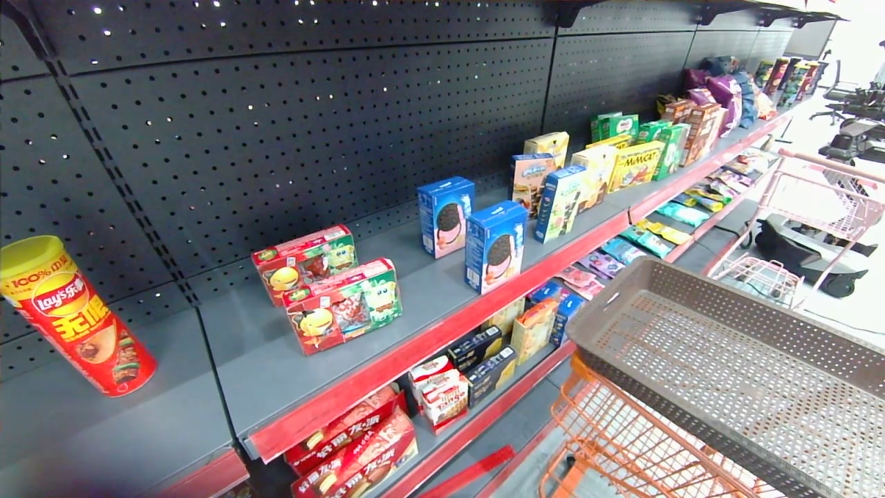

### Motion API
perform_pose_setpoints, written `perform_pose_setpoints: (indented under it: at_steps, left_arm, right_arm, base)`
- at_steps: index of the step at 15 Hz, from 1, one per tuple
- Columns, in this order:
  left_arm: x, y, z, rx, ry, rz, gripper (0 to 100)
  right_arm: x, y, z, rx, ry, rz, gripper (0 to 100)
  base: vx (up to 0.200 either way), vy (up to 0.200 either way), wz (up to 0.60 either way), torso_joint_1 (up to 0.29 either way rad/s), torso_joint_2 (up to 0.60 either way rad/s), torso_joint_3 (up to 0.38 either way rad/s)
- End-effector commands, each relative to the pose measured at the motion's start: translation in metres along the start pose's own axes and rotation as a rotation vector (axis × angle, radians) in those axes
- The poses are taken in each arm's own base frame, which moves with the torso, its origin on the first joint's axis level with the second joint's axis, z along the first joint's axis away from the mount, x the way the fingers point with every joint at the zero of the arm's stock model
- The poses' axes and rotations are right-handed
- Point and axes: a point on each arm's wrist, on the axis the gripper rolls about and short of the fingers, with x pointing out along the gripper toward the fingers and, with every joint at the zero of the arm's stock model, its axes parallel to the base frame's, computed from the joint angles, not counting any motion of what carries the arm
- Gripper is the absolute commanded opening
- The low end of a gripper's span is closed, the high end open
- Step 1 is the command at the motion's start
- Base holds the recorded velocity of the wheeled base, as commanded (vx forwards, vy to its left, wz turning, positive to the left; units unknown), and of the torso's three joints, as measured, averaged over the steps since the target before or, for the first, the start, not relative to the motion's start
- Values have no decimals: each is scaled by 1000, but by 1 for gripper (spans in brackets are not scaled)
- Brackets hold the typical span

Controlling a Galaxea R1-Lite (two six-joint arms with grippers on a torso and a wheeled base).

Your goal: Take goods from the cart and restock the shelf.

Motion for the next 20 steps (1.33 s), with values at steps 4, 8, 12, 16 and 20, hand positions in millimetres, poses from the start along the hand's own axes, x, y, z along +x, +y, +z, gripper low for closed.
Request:
perform_pose_setpoints:
  at_steps: [4, 8, 12, 16, 20]
  left_arm:
    - [0, 0, 0, 0, 1, 0, 100]
    - [0, 0, 0, 0, 1, 0, 100]
    - [0, 0, 0, 7, 1, -1, 100]
    - [0, 0, 0, 7, 1, -1, 100]
    - [0, 0, 0, 6, 1, -1, 100]
  right_arm:
    - [-13, 23, -4, -45, -50, 179, 0]
    - [-12, 25, 2, -87, -89, 210, 0]
    - [-12, 23, 7, -84, -114, 197, 0]
    - [-13, 23, 7, -83, -122, 199, 0]
    - [-15, 25, 6, -73, -123, 224, 0]
  base:
    - [0, 0, 0, 0, 0, 0]
    - [0, 0, 0, 0, 0, 0]
    - [0, 0, 600, -2, 4, 4]
    - [0, 0, 300, 0, 2, 0]
    - [0, 0, 0, 0, 0, 0]
